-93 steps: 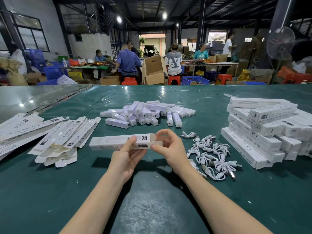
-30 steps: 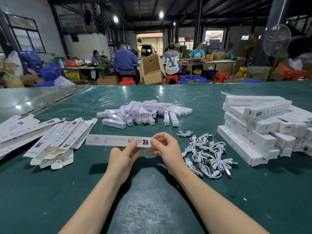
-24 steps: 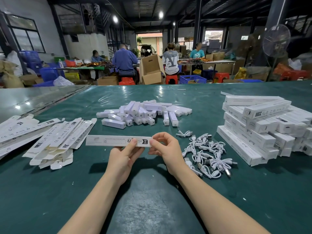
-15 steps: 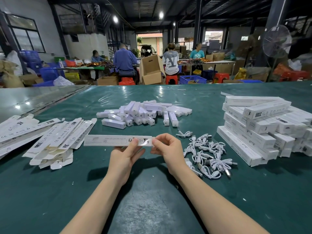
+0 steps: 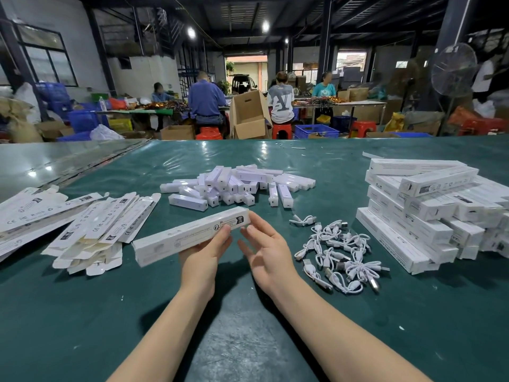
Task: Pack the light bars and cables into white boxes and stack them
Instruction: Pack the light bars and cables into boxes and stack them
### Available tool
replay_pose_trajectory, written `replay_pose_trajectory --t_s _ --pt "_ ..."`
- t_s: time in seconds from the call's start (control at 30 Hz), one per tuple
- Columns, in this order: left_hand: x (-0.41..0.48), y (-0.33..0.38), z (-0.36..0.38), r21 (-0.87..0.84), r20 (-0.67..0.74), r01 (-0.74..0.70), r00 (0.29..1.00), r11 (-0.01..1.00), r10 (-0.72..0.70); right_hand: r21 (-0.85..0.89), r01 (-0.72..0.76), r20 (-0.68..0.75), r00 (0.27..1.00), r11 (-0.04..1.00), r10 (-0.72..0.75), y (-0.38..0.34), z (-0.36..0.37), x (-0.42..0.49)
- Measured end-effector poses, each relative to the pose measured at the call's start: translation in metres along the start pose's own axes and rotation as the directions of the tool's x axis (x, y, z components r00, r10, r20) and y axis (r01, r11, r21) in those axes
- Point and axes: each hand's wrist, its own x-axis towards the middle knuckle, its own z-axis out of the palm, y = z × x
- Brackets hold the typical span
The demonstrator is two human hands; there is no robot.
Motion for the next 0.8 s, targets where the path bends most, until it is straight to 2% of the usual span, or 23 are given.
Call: replay_pose_trajectory --t_s 0.1,0.33,0.43,0.5,0.57,0.6,0.67,0.8 --pt "0.001 0.0 0.001 -0.084 -0.063 0.029 0.997 0.996 -0.035 0.161 -0.089 0.072 0.994 0.983 0.079 0.006 0.004 -0.002" --pt "-0.001 -0.001 0.003 -0.131 -0.054 0.093 0.993 0.987 -0.101 0.226 -0.131 0.099 0.989 0.965 0.111 0.005 0.005 0.0" --pt "-0.002 0.0 0.006 -0.15 -0.046 0.118 0.991 0.982 -0.127 0.12 -0.084 0.156 0.986 0.989 0.064 0.005 0.007 -0.001" --pt "-0.001 0.002 0.006 -0.158 -0.065 0.098 0.992 0.982 -0.109 -0.09 0.005 0.201 0.979 0.996 0.013 0.007 0.007 -0.002" --pt "-0.001 0.004 0.005 -0.164 -0.085 0.076 0.992 0.983 -0.091 -0.324 0.107 0.235 0.971 0.94 -0.03 0.01 0.005 -0.003" --pt "-0.001 0.005 0.004 -0.167 -0.088 0.074 0.992 0.983 -0.089 -0.383 0.139 0.248 0.968 0.913 -0.043 0.012 0.004 -0.002" --pt "-0.001 0.006 0.005 -0.18 -0.091 0.091 0.99 0.98 -0.108 -0.397 0.155 0.266 0.963 0.905 -0.049 0.014 0.003 -0.002" --pt "-0.003 0.005 0.007 -0.178 -0.074 0.124 0.987 0.976 -0.139 -0.317 0.148 0.316 0.948 0.937 -0.043 0.014 0.004 -0.001"
